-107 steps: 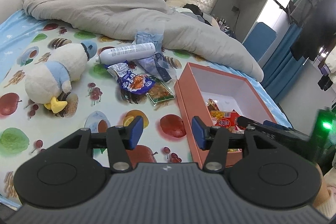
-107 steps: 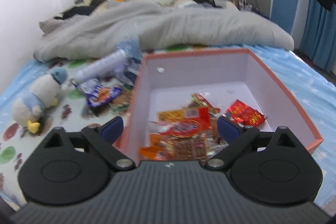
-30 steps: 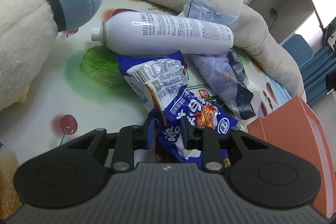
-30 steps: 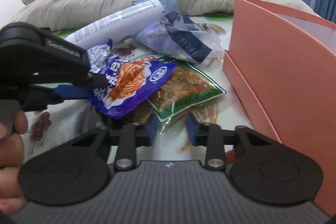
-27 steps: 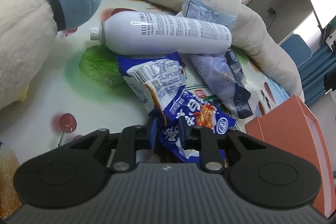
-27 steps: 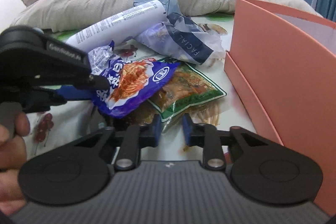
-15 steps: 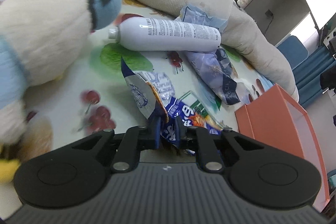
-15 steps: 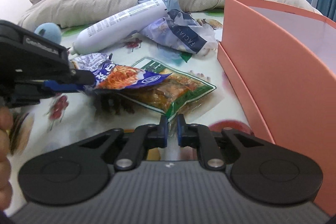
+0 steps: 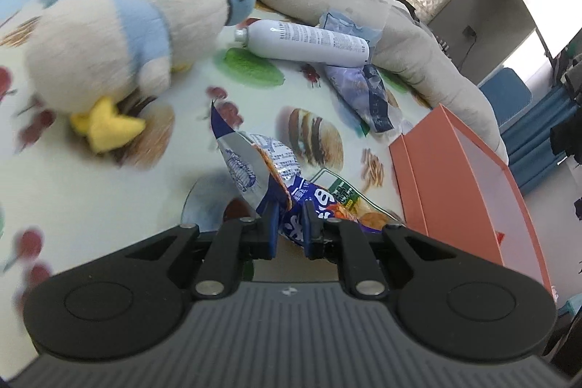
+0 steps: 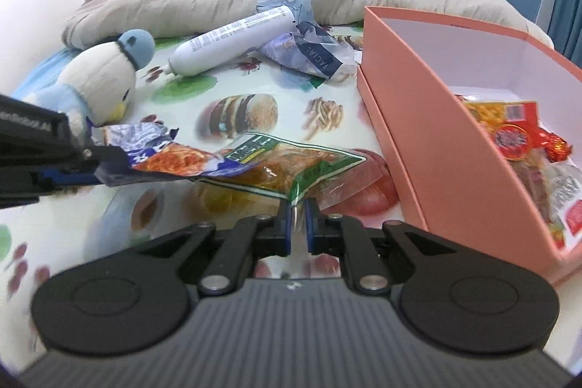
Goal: Organize snacks
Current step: 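Lift both held packets off the bed toward the pink box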
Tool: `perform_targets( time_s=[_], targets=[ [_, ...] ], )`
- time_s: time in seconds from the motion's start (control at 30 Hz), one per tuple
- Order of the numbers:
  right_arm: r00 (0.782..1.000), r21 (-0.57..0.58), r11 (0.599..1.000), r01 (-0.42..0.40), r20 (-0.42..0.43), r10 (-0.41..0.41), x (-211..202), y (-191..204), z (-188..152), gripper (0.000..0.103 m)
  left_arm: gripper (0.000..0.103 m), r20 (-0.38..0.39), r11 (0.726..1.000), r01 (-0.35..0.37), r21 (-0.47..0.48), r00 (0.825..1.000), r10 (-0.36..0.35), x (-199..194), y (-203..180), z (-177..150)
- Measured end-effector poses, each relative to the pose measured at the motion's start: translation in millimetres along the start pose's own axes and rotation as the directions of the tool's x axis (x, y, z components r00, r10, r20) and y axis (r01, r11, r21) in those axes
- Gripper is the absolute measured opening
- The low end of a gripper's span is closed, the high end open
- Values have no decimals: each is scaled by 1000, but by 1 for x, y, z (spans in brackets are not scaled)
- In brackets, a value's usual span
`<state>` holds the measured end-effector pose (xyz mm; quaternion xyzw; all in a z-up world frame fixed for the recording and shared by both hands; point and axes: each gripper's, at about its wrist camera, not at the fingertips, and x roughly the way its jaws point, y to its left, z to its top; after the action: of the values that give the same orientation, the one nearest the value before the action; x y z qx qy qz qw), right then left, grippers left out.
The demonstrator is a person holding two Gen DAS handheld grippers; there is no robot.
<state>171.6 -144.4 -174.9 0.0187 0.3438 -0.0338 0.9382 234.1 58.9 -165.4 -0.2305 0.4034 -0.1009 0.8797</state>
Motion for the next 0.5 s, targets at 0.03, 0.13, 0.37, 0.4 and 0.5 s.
perform_targets(
  time_s=[0.03,0.13,0.37,0.4,0.5],
  targets=[
    [1000,-1,1000,-3,0,3,-6,-1,-3,10,15,1,1000,-7,-3,1000,7,-7,1,-5],
    [1000,-7,1000,-9,6,9,-27,-6,-13,10,15,-6,1000,-28,1,1000,28,-23,4,-21],
    [999,-64,997,-34,-24,33,-55,-6,-39,10,15,3,996,-83,16,997,83,-55,13,-48],
    [999,-69,997,-38,-28,36,-57,-7,-40,10,15,-1,996,-90,21,996,90,-59,15,-50],
    [999,-82,995,-48,-24,46,-65,-7,-41,10,15,-1,994,-102,35,995,102,-70,17,-56]
  ],
)
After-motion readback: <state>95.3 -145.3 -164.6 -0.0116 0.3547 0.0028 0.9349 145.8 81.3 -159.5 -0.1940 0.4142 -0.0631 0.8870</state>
